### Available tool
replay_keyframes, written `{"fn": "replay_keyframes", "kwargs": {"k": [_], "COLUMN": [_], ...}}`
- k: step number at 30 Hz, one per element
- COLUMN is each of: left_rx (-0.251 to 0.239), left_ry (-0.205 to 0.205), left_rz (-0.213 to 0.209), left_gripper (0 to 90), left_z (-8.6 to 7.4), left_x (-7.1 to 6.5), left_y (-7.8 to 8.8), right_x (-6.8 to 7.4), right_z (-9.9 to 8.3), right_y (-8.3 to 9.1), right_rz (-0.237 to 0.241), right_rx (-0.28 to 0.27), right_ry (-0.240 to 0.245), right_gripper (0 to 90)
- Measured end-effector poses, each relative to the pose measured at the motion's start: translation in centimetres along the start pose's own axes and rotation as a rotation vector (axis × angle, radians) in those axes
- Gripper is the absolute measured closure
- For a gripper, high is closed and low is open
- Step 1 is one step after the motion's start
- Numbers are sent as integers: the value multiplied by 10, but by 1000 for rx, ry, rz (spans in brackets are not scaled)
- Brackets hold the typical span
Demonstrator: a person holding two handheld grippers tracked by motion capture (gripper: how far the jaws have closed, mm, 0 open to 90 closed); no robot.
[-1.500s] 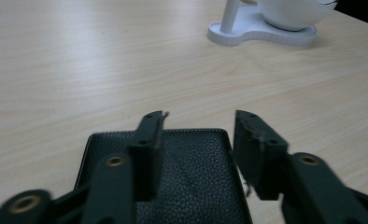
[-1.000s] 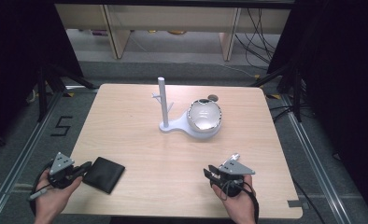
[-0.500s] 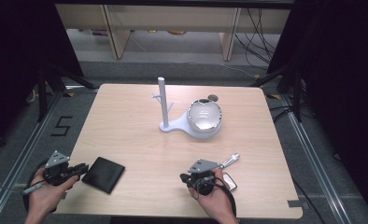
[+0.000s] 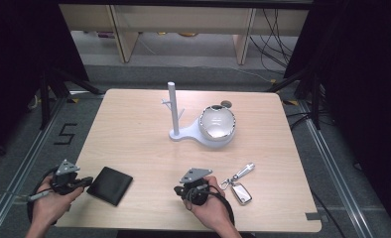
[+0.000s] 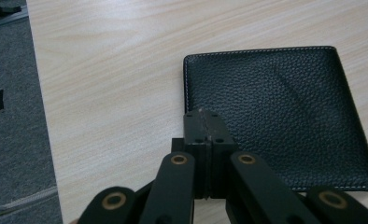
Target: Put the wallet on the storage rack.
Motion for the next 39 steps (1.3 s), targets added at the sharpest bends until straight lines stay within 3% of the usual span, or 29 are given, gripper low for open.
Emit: {"fn": "replay_keyframes", "kwargs": {"k": [1,5,7,8,10,11,13,16,18,20,27,28,31,33,34,35,37,39], "left_rx": [-1,4,3,5,5,-10,-16,-6,2,6,22,22,37,24,24,44,58,66], "left_ry": [1,-3,0,7,1,-4,-8,-19,-19,-24,-24,-24,-26,-27,-27,-45,-28,-28], "left_rz": [1,-9,-4,-3,-3,22,34,19,-12,-26,-8,-8,-27,20,20,41,26,14], "left_gripper": [894,891,889,888,888,892,896,897,897,896,892,891,863,847,856,856,893,894], "left_z": [0,-2,-2,-4,-4,-4,-4,-6,-6,-5,-8,-8,-9,-10,-10,-12,-15,-17], "left_x": [0,-1,-2,-2,0,3,3,2,-2,-4,-7,-7,-3,0,0,3,3,2], "left_y": [0,-1,-2,-1,0,5,7,10,11,10,-3,-3,3,6,6,6,3,1], "right_x": [2,6,8,11,10,13,13,16,17,18,20,21,19,19,19,19,21,20], "right_z": [1,8,9,10,11,12,12,13,12,13,13,12,13,13,13,13,13,14], "right_y": [-3,-6,-8,-13,-11,-13,-14,-18,-23,-24,-26,-28,-24,-24,-24,-24,-27,-29], "right_rz": [5,18,22,25,29,34,36,50,53,58,64,58,68,66,67,67,65,71], "right_rx": [-26,-4,-5,-35,-3,2,0,8,-5,15,20,-10,23,24,23,23,12,35], "right_ry": [2,18,4,-5,23,14,23,20,13,22,23,10,27,26,27,27,11,22], "right_gripper": [900,900,900,898,898,898,898,900,900,900,897,895,893,892,893,893,891,885]}}
Point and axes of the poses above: each handheld gripper's, and its own axes: y roughly backward along the jaws, z roughly out of its top, x roughly to its left, the point moved 1 cm from there along -y, roughly forward along the jaws, and after that the axes turned 2 degrees about -x, right-handed, at the moved point
